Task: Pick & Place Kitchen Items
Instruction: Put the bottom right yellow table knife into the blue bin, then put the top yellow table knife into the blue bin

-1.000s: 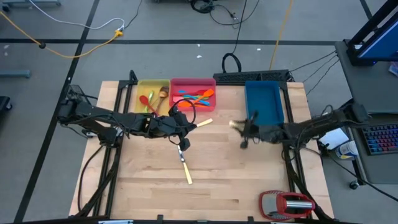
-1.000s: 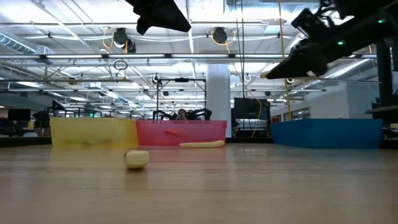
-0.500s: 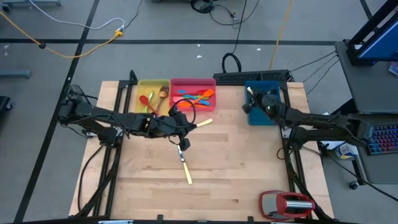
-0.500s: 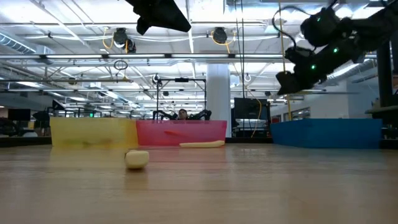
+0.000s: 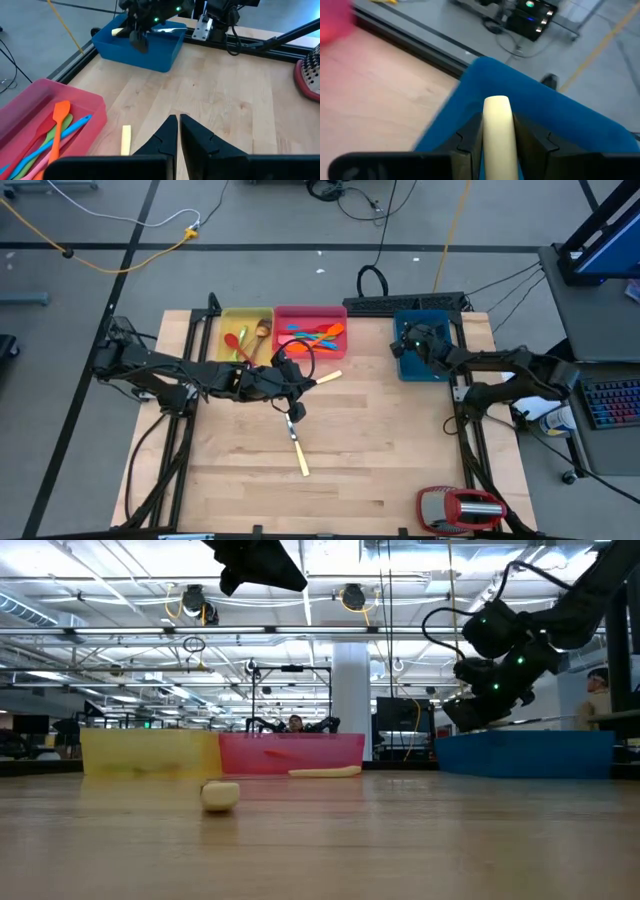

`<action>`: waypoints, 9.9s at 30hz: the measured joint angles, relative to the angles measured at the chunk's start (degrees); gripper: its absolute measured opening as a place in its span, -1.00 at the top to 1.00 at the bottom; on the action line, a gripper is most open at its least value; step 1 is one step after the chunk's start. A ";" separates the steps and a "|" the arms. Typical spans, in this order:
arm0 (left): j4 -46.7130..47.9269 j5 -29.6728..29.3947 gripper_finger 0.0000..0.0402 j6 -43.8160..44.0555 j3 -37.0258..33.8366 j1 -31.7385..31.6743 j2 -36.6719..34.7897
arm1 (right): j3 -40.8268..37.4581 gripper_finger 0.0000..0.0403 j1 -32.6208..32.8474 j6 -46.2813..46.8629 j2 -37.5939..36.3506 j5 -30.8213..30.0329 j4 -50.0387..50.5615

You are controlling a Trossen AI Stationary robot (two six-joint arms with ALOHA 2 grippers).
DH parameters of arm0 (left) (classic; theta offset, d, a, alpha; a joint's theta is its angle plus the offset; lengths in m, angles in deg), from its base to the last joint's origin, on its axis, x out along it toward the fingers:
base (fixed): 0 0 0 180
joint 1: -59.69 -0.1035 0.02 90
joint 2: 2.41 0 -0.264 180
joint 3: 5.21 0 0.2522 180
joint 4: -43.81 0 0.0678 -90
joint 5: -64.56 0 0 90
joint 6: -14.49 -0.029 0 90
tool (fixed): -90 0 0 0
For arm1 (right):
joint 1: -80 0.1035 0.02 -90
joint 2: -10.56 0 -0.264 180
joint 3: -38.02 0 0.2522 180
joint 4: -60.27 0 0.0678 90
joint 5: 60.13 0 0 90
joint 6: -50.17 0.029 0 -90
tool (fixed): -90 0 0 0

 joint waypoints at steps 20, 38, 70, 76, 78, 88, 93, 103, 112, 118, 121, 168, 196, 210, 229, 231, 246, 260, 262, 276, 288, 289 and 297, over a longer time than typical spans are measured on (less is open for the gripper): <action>0.77 0.02 0.87 -0.15 0.00 0.00 0.00 | 0.02 0.58 -0.77 -2.06 16.12 -7.49 -18.78; 2.95 0.04 0.87 0.22 0.00 0.00 0.00 | 0.02 0.45 -1.01 -3.89 16.09 -4.39 -18.77; 16.33 2.16 0.87 8.69 0.00 0.04 0.00 | -0.02 0.34 10.69 -5.35 -3.23 -0.24 -11.42; 16.11 3.51 0.87 10.66 -0.24 2.73 0.32 | -0.04 0.26 21.94 -6.39 -6.87 4.76 -10.23; 14.67 3.57 0.87 10.81 -0.87 3.82 0.82 | -0.04 0.22 25.47 -6.26 -6.90 6.08 -10.55; 14.97 3.73 0.87 15.26 -1.36 6.39 2.49 | -0.04 0.07 39.14 3.96 -6.85 20.25 -9.94; 14.46 3.67 0.87 10.85 -1.42 6.33 2.56 | -0.04 0.12 44.52 7.45 -6.11 22.78 -10.11; 14.40 1.00 0.87 11.98 -1.42 5.62 2.58 | 0.00 0.14 50.95 9.38 -3.16 22.66 -10.11; 12.09 0.79 0.87 4.42 -1.42 4.93 2.58 | 0.00 0.15 51.19 11.82 -0.78 22.41 -10.97; 10.88 1.24 0.87 -2.16 -1.40 1.52 5.40 | 0.00 0.17 51.19 11.89 -0.60 22.39 -11.01; 10.33 3.09 0.81 -3.60 -1.37 -0.12 8.66 | 0.00 0.17 51.19 11.82 -0.60 22.40 -11.07; -5.35 18.54 0.75 -1.60 -1.33 -12.18 31.55 | -0.04 0.18 51.52 11.43 -0.60 22.61 -9.58; -16.75 22.09 0.72 -2.73 -1.51 -2.38 31.71 | 0.00 0.16 48.89 8.97 25.60 22.60 -30.90; -16.90 21.50 0.71 -3.36 -1.40 -2.23 31.56 | 0.00 0.16 46.84 7.20 26.43 24.24 -33.69; -19.17 21.57 0.69 -3.62 -1.40 -2.19 31.54 | 0.00 0.60 46.90 4.67 26.43 26.85 -33.76; -19.14 21.55 0.69 -3.55 -1.40 -2.11 31.54 | 0.00 0.59 46.94 4.30 26.43 27.21 -34.22; -19.34 21.50 0.68 -3.21 -1.40 -2.12 31.52 | 0.00 0.58 46.95 6.12 26.39 27.16 -33.19; -19.71 16.33 0.21 -3.21 -1.29 -1.99 31.50 | 0.00 0.58 46.94 6.19 26.39 26.79 -32.25; -19.70 14.53 0.15 -3.07 -1.30 -1.99 31.50 | 0.00 0.58 46.88 6.19 26.30 26.65 -32.11; -22.66 7.58 0.11 0.30 -0.15 1.59 25.10 | -0.10 0.57 46.58 5.72 12.49 18.96 -17.30; -22.50 4.69 0.11 1.04 -0.17 5.18 21.65 | -0.04 0.57 46.55 5.43 -15.17 1.58 10.66; -22.65 4.60 0.11 1.77 -0.17 5.37 21.88 | -0.04 0.57 46.53 5.59 -17.20 -1.25 13.30; -22.49 4.49 0.11 2.91 -0.22 6.62 22.14 | -0.04 0.57 46.49 9.97 -27.89 -23.71 26.67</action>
